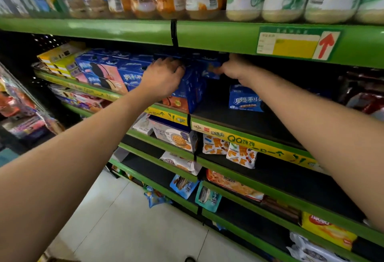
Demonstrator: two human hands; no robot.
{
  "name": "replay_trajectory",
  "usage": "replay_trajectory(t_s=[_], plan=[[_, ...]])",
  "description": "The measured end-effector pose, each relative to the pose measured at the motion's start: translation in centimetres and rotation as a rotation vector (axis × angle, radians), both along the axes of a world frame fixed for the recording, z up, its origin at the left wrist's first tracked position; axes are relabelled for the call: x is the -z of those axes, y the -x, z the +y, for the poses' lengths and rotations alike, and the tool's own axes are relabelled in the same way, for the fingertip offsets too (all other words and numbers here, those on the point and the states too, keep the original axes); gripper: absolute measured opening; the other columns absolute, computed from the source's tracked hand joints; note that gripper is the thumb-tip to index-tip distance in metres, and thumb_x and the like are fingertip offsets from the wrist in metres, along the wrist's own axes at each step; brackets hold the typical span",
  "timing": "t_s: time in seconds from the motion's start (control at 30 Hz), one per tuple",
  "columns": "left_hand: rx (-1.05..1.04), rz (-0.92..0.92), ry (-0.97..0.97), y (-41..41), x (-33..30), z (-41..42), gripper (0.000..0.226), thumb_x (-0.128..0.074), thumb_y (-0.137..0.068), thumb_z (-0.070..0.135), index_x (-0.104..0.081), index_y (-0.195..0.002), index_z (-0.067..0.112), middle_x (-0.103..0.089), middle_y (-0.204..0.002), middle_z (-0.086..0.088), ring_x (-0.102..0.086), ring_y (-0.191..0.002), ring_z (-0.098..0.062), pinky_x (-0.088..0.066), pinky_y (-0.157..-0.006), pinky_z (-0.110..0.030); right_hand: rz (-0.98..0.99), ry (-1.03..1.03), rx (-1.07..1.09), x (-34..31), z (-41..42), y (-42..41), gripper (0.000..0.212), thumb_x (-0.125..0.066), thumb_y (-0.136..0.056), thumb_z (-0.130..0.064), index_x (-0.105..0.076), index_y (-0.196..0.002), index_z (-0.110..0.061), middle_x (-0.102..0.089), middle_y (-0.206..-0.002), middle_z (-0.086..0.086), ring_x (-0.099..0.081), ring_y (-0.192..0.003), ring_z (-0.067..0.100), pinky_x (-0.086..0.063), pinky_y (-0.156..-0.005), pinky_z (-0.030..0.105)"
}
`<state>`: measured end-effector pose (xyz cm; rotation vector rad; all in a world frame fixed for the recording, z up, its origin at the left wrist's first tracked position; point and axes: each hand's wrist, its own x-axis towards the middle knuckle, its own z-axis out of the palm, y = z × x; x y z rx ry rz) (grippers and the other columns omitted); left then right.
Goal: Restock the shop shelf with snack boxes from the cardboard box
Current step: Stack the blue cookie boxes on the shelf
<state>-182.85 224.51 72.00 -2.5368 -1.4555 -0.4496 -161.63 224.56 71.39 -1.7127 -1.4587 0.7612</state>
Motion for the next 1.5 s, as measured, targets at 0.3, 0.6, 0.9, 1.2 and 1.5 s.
replay_trajectory(t_s=[0.3, 0.6, 0.9, 1.2, 1.5], plan=[[-0.037, 0.144, -0.032, 0.1, 0.2, 0.8, 0.062, -0.012, -0.093, 0.037, -0.051, -0.134, 0.012, -0.051, -0.136, -0.015, -0.045, -0.119, -0.037, -0.037, -0.094, -0.042, -0.105, 0.034, -0.141, -0.1, 1.1, 1.0, 0.077, -0.075, -0.081, -0.003, -0.037, -0.148, -0.011, -0.045, -0.148, 0.010, -0.044, -0.132, 0.028, -0.035, -0.104, 0.027], [-0.029, 0.240, -0.023, 0.1, 0.0, 0.6, 0.076, -0.002, -0.085, 0.039, -0.047, -0.137, 0.009, -0.047, -0.143, -0.013, -0.042, -0.126, -0.036, -0.034, -0.101, -0.044, -0.085, -0.032, -0.191, 0.1, 1.1, 2.0, 0.081, -0.072, -0.079, 0.006, -0.037, -0.149, -0.013, -0.046, -0.148, 0.010, -0.043, -0.133, 0.025, -0.035, -0.110, 0.030], [-0.013, 0.315, -0.065, -0.1, 0.1, 0.6, 0.072, 0.000, -0.089, 0.036, -0.041, -0.143, 0.011, -0.043, -0.149, -0.009, -0.041, -0.128, -0.034, -0.037, -0.102, -0.044, -0.091, -0.040, -0.217, 0.4, 1.6, 2.0, 0.082, -0.069, -0.082, 0.007, -0.033, -0.152, -0.017, -0.041, -0.151, 0.009, -0.040, -0.136, 0.025, -0.032, -0.114, 0.033], [0.028, 0.326, -0.127, 0.4, 0.2, 0.3, 0.062, -0.005, -0.097, 0.031, -0.044, -0.138, 0.005, -0.044, -0.148, -0.012, -0.044, -0.123, -0.038, -0.039, -0.098, -0.046, -0.296, -0.093, -0.170, 0.1, -1.0, 0.2, 0.070, -0.067, -0.091, -0.010, -0.030, -0.150, -0.009, -0.039, -0.152, 0.012, -0.038, -0.138, 0.027, -0.027, -0.101, 0.021], [0.015, 0.143, -0.007, 0.5, -0.6, -0.1, 0.059, -0.015, -0.100, 0.037, -0.050, -0.135, 0.005, -0.054, -0.128, -0.022, -0.049, -0.114, -0.040, -0.038, -0.096, -0.048, -0.745, 0.298, -0.070, 1.7, -10.8, -9.9, 0.096, -0.079, -0.078, -0.042, -0.025, -0.153, -0.016, -0.035, -0.155, 0.014, -0.032, -0.143, 0.030, -0.030, -0.111, 0.032]])
